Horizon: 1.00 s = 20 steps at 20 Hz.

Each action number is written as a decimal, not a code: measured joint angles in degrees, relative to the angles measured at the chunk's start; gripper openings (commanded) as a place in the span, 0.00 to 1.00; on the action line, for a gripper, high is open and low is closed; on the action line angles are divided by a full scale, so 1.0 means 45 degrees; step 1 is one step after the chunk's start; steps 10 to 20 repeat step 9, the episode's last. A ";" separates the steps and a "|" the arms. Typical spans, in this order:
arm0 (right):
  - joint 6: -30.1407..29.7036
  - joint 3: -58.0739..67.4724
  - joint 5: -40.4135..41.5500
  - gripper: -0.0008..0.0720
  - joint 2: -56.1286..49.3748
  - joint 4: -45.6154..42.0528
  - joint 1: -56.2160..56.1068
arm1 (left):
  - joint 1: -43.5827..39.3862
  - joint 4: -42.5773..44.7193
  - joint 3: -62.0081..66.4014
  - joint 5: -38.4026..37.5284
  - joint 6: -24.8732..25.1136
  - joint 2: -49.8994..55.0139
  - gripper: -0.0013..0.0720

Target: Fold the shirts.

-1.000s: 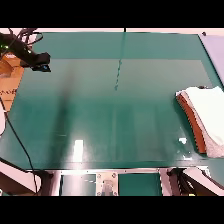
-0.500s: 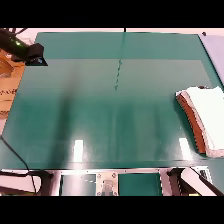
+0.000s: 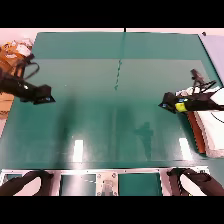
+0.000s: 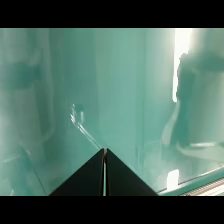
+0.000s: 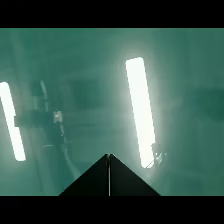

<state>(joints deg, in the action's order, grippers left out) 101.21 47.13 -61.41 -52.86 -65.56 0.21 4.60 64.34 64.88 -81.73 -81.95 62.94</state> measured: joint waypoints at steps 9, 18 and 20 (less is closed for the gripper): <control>-0.0593 -0.0471 0.0826 0.04 -0.0194 -0.0306 -0.0777 | 0.0000 -0.0102 -0.1171 0.0466 0.0291 -0.0476 0.05; -0.0593 -0.0471 0.0826 0.04 -0.0194 -0.0306 -0.0777 | 0.0000 -0.0102 -0.1171 0.0466 0.0291 -0.0476 0.05; -0.0593 -0.0471 0.0826 0.04 -0.0194 -0.0306 -0.0777 | 0.0000 -0.0102 -0.1171 0.0466 0.0291 -0.0476 0.05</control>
